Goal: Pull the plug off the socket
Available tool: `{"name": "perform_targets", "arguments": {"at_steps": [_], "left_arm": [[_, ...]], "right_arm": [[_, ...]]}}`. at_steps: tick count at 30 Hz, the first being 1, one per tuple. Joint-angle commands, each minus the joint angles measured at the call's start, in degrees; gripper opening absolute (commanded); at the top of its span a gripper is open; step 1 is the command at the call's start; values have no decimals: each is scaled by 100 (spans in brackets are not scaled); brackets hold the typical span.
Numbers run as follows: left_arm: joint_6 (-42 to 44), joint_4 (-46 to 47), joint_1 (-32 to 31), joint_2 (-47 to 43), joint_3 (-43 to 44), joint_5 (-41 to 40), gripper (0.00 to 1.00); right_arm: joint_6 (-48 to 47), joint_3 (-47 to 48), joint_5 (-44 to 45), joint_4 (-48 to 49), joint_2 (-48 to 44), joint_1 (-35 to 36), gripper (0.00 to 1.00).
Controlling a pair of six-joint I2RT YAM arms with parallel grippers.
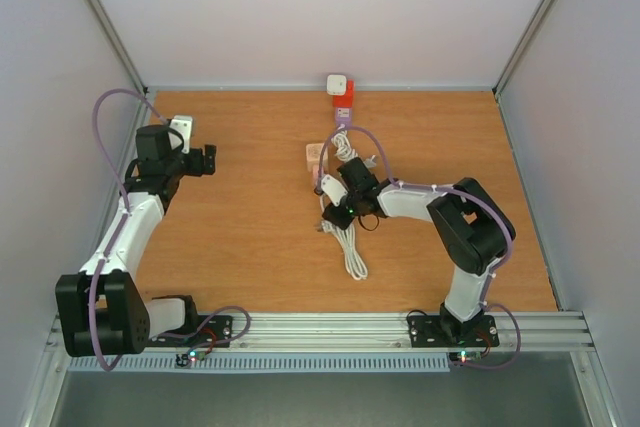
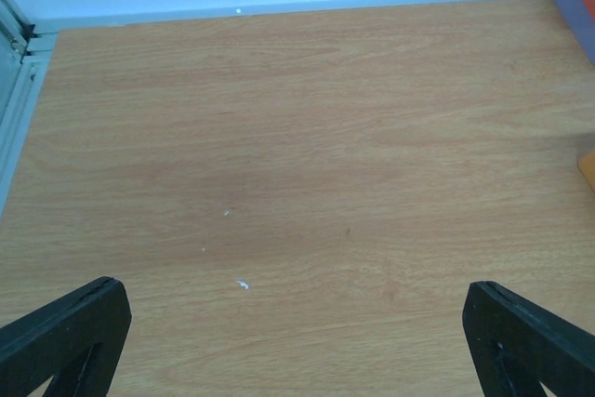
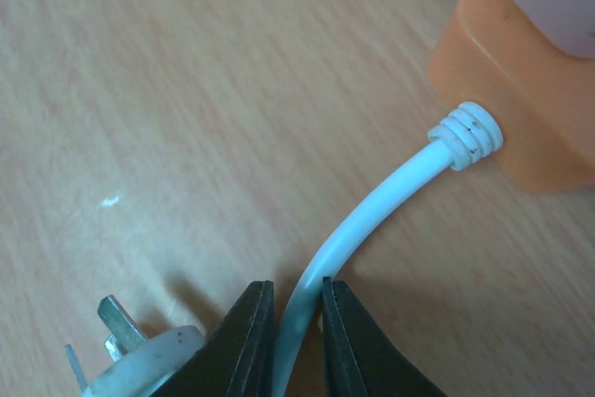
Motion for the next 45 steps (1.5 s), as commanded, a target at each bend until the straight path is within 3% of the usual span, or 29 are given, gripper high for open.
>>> {"name": "perform_targets", "arguments": {"at_steps": [1, 8, 15, 18, 29, 34, 40, 45], "left_arm": [[154, -70, -26, -144, 115, 345, 100], [329, -246, -24, -181, 176, 743, 100], [349, -286, -22, -121, 224, 978, 100], [341, -287, -21, -86, 249, 1019, 100], [375, -182, -21, -54, 159, 1126, 100], [389, -170, -22, -104, 124, 1171, 100], [437, -168, -23, -162, 102, 1229, 100], [471, -189, -22, -199, 86, 1212, 100]], "right_arm": [[-805, -400, -180, -955, -119, 75, 16], [-1440, -1045, 29, -1082, -670, -20, 15], [-1523, -1135, 23, -1054, -958, -787, 18], [-1298, -1063, -211, -969, -1121, -1110, 25], [-393, -1079, -769, 3, -1775, -1252, 80], [-200, -782, -881, 306, -1492, -1195, 84], [-73, -411, -348, 632, -862, -880, 91], [41, -139, -44, 842, -430, -773, 89]]}}
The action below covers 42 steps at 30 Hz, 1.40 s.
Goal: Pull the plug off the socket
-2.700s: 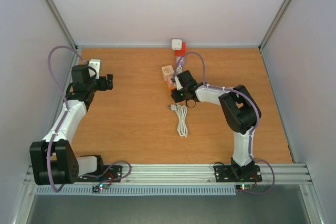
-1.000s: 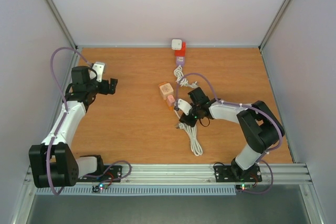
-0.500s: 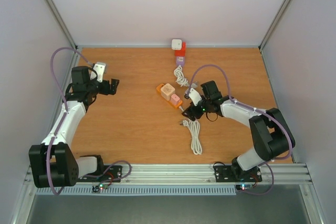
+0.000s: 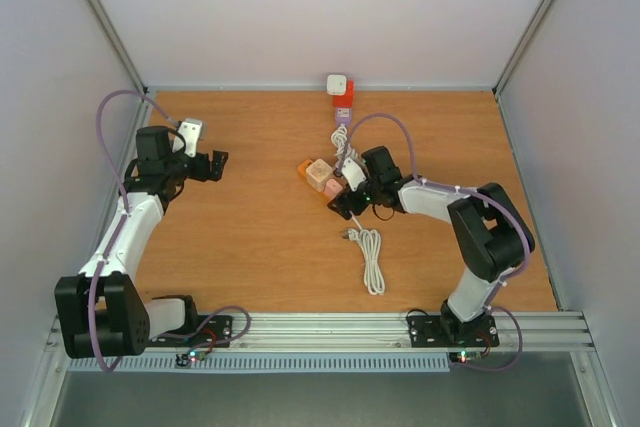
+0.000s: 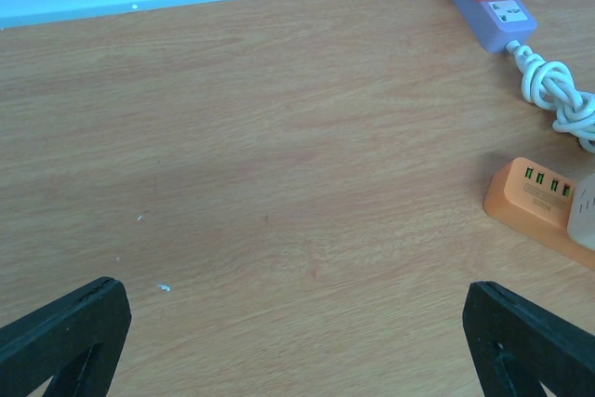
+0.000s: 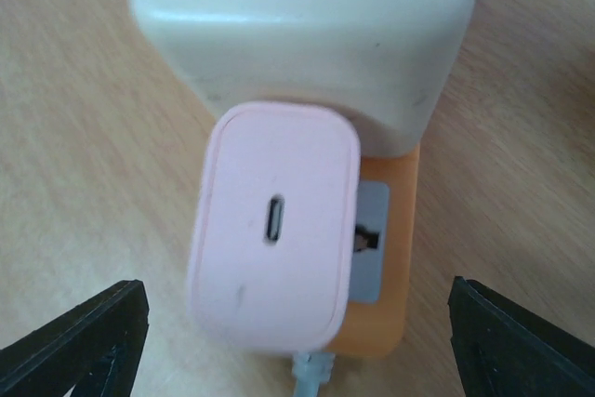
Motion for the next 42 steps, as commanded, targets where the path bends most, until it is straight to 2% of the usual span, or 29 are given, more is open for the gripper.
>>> {"name": "perform_targets", "arguments": {"at_steps": [1, 8, 13, 18, 22, 28, 35, 42], "left_arm": [[127, 190, -21, -168, 21, 67, 100], [144, 193, -23, -212, -8, 59, 100], [189, 171, -25, -229, -8, 14, 100], [232, 199, -25, -287, -71, 22, 100], [311, 156, -21, -345, -150, 177, 100], [1186, -68, -23, -703, -534, 1042, 100], [2689, -837, -23, -1087, -929, 1825, 100], [4949, -2373, -86, -1148, -1181, 3005, 100]], "right_arm": [[170, 363, 362, 328, 401, 106, 87], [84, 634, 310, 479, 834, 245, 71], [-11, 640, 395, 496, 923, 385, 55], [-96, 547, 435, 484, 865, 524, 46], [-219, 353, 417, 451, 699, 774, 42], [-463, 153, 117, 136, 543, 1237, 40], [-862, 92, -271, -330, 452, 1705, 38], [-1128, -36, -719, -364, 418, 1917, 37]]}}
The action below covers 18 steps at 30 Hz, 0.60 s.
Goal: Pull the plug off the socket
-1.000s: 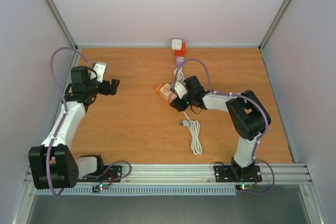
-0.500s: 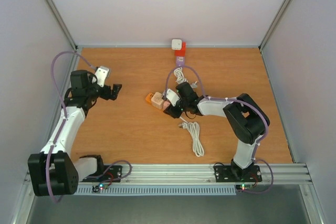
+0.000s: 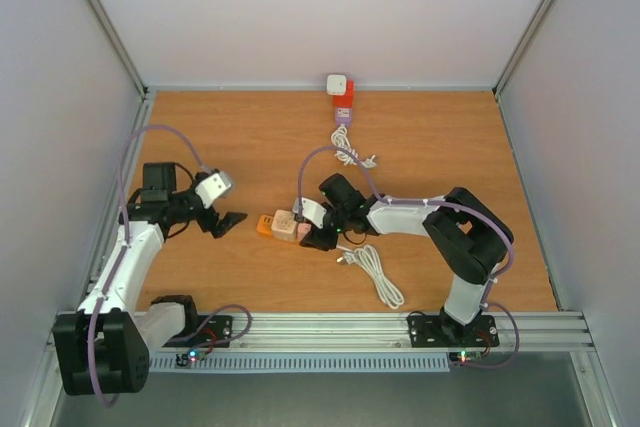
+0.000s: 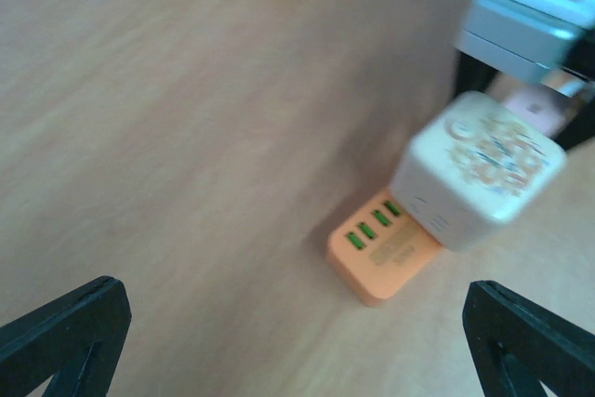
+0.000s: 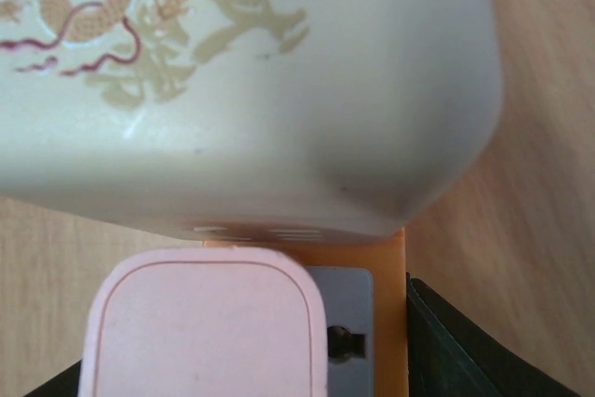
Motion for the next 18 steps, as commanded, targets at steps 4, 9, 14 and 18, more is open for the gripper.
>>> {"name": "perform_targets", "arguments": {"at_steps": [4, 9, 14, 18], "left_arm": [[2256, -987, -145, -7, -287, 1205, 100], [2654, -1045, -316, 402, -228, 1310, 100], [2825, -938, -872, 726, -183, 1025, 100], [2884, -674, -1232, 839, -240, 912, 100]], "right_arm": [[-407, -243, -514, -251, -29, 248, 36], [-452, -275, -537, -165, 39, 301, 35], [-486, -302, -496, -133, 60, 343, 33], [-502, -319, -470, -117, 55, 363, 32]]}}
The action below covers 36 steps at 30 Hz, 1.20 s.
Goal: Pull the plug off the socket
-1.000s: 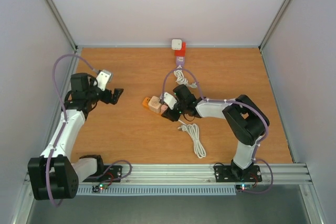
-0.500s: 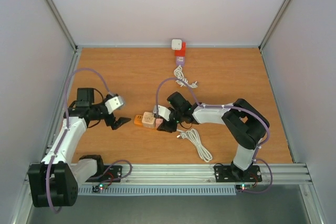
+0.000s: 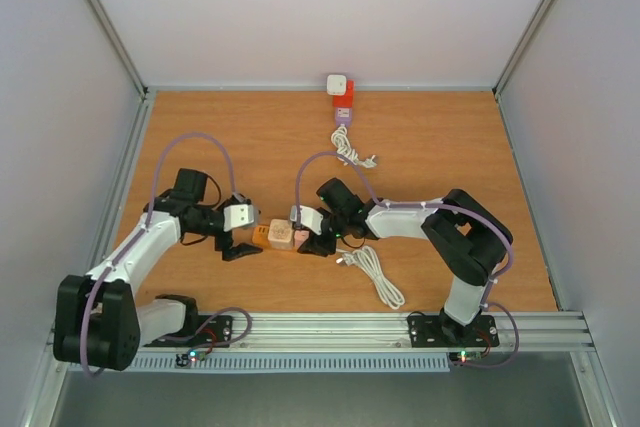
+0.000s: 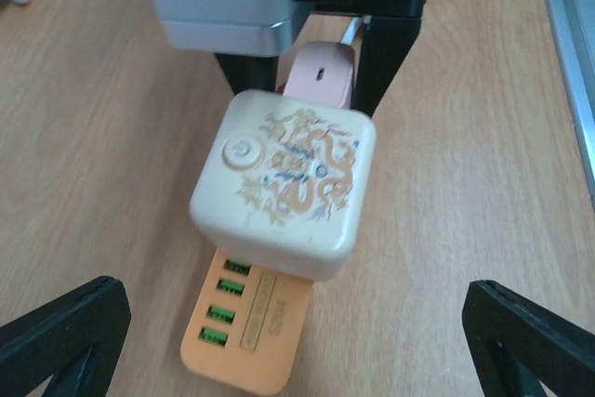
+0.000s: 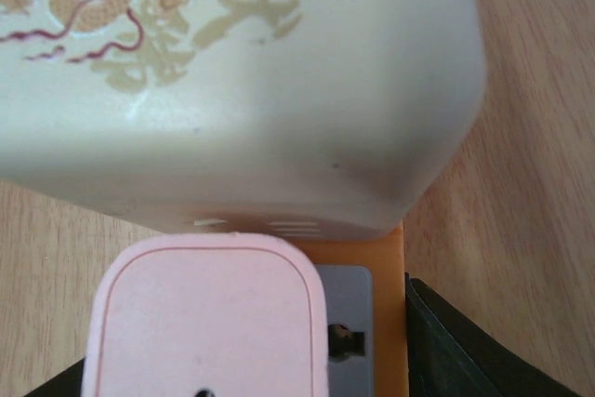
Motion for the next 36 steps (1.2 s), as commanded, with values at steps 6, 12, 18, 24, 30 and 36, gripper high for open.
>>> {"name": "perform_targets", "arguments": {"at_steps": [6, 12, 18, 24, 30, 36], "left_arm": [[19, 1164, -838, 347, -68, -427, 99], [-111, 1357, -1001, 733, 42, -356, 98], [-105, 1525, -1229, 956, -39, -526, 93], [-267, 1726, -1279, 907, -120, -454, 81], [-408, 1808, -1279, 719, -152, -393, 63], [-458, 1288, -1279, 848, 225, 3, 51]], "right_arm": [[-231, -213, -39, -221, 67, 201, 30], [-353, -300, 94, -149, 17, 235, 28], [-379, -295, 116, -161, 46, 243, 26], [-389, -286, 129, -159, 63, 243, 24], [-426, -269, 169, -169, 80, 248, 21], [-458, -265, 209, -182, 81, 246, 18]]}}
